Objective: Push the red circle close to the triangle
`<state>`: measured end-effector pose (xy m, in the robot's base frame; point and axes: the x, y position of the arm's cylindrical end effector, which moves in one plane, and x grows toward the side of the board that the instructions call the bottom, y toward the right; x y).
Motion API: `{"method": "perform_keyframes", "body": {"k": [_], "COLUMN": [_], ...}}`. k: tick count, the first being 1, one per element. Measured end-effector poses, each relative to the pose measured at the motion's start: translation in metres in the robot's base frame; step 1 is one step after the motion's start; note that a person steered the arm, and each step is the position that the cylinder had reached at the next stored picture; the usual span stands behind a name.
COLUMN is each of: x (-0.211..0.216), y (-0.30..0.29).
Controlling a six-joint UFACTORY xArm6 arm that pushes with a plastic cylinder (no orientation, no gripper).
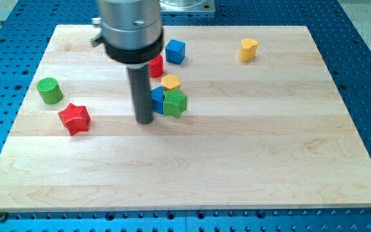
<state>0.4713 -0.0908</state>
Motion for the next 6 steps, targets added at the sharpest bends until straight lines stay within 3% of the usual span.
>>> {"method": "perform_keyframes", "body": {"k": [1,2,3,4,5,6], "x": [-0.031,-0.127,-0.17,-0.162,-0.112,-0.138], "y": [-0.087,-0.067,0.001,0.06,0.05,0.037]}}
